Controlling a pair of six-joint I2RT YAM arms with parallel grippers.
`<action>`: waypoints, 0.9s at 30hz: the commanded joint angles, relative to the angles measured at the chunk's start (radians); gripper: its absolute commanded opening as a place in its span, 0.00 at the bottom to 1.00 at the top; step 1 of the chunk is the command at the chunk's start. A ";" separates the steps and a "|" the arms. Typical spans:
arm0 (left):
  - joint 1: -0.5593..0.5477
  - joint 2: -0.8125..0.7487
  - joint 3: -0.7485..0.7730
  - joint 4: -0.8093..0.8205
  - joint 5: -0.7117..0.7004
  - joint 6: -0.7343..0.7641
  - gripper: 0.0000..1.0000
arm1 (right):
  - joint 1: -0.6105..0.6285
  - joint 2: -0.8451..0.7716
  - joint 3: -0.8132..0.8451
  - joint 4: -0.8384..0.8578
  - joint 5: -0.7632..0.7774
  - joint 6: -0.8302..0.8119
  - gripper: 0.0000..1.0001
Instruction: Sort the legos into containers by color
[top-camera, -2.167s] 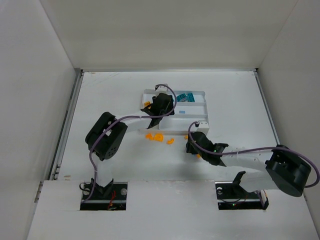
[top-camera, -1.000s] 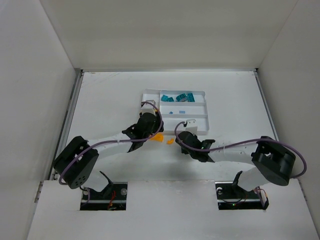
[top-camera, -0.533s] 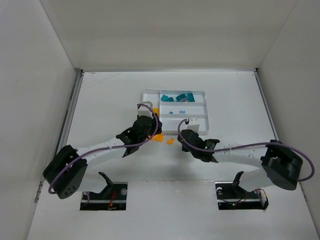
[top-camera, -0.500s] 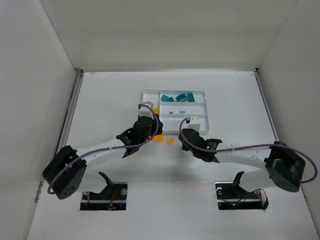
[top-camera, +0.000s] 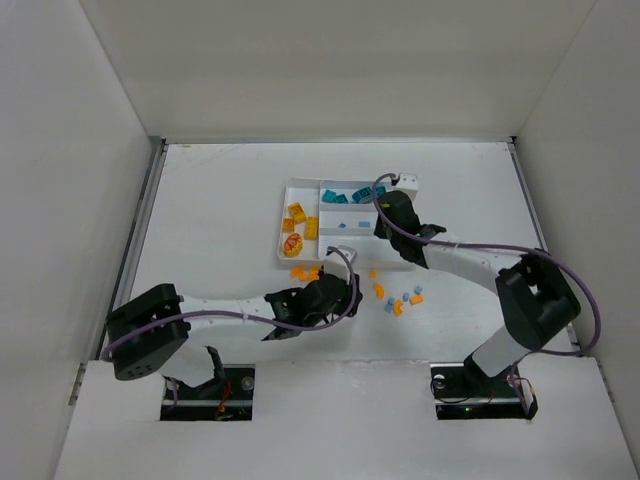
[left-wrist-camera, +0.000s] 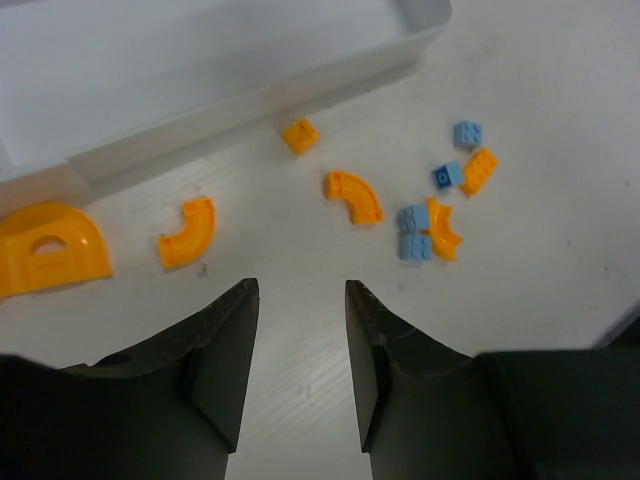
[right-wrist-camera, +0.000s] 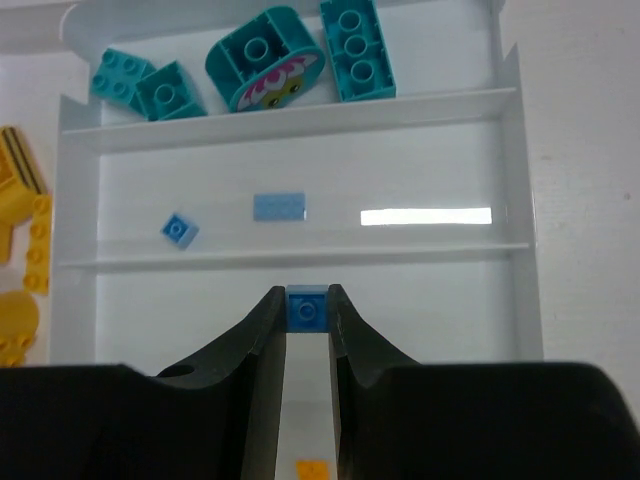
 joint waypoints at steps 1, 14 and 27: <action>-0.068 0.035 0.057 0.044 -0.018 -0.013 0.37 | -0.043 0.086 0.094 0.057 -0.039 -0.048 0.24; -0.185 0.221 0.123 0.067 0.008 -0.039 0.38 | -0.104 0.186 0.171 0.087 -0.095 -0.036 0.36; -0.189 0.352 0.183 0.084 0.022 -0.040 0.44 | -0.091 -0.027 -0.107 0.210 -0.104 0.058 0.50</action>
